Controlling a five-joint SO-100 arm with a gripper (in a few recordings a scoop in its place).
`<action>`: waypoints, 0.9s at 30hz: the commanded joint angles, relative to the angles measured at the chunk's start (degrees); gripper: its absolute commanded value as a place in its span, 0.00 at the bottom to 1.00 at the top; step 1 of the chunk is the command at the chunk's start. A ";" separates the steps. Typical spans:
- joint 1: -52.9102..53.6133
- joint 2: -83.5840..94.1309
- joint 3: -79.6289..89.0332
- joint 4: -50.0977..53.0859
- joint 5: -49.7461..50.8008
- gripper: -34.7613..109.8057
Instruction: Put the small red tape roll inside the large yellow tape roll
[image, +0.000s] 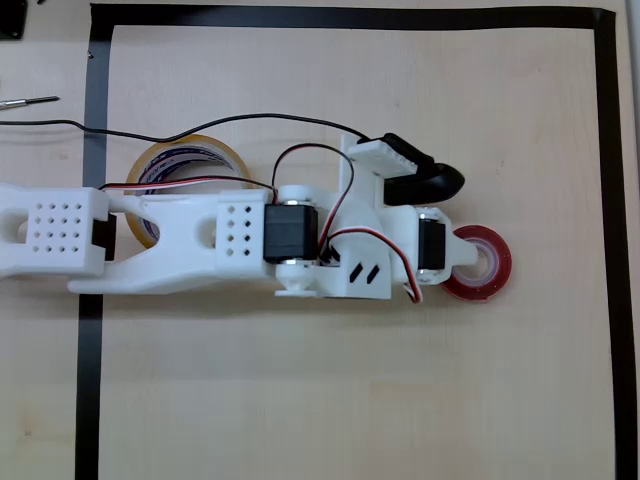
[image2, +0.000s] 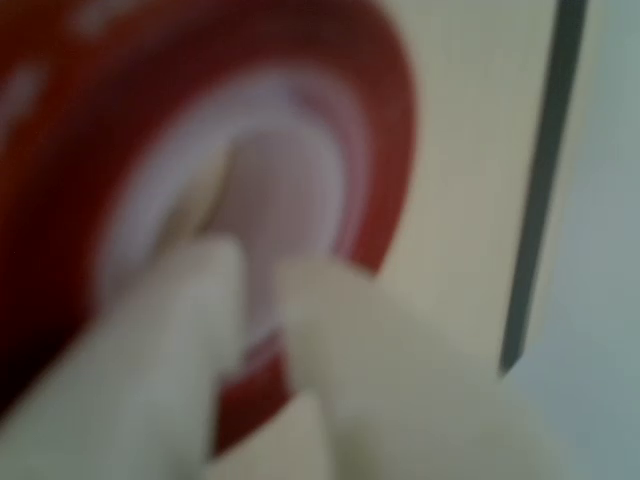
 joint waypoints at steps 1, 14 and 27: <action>0.70 10.90 0.00 4.66 0.97 0.24; 0.53 16.79 1.76 21.45 1.32 0.24; 1.49 23.99 1.76 38.23 1.32 0.24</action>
